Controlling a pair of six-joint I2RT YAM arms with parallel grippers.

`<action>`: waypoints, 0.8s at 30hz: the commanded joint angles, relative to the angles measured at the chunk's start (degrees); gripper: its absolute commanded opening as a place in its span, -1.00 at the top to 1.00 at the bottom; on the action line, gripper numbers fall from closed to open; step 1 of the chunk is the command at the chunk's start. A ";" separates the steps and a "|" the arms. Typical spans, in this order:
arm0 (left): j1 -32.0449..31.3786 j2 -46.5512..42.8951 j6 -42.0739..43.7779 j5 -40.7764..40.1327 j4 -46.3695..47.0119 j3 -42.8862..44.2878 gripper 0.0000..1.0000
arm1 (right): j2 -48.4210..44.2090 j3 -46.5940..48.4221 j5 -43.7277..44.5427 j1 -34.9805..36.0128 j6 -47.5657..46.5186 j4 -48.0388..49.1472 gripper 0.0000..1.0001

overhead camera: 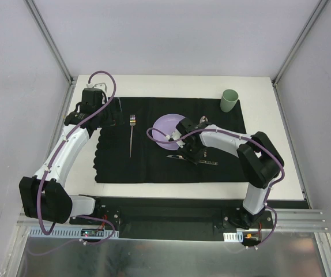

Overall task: Set the dinner table for one person
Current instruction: Pick up the knife with the napkin.

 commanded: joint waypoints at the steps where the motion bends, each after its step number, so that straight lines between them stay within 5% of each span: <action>1: 0.88 -1.66 0.99 0.66 -0.26 0.03 -0.99 | 1.22 1.67 -0.78 0.04 -0.68 -1.00 0.07; 15: 1.68 -1.75 1.08 0.75 -0.18 -0.59 -0.99 | 2.89 2.19 -2.45 0.04 -0.59 -2.58 0.34; 24: 1.85 -1.58 0.99 0.75 -0.18 -0.76 -0.99 | 3.50 2.37 -4.91 0.04 -0.59 -3.37 0.98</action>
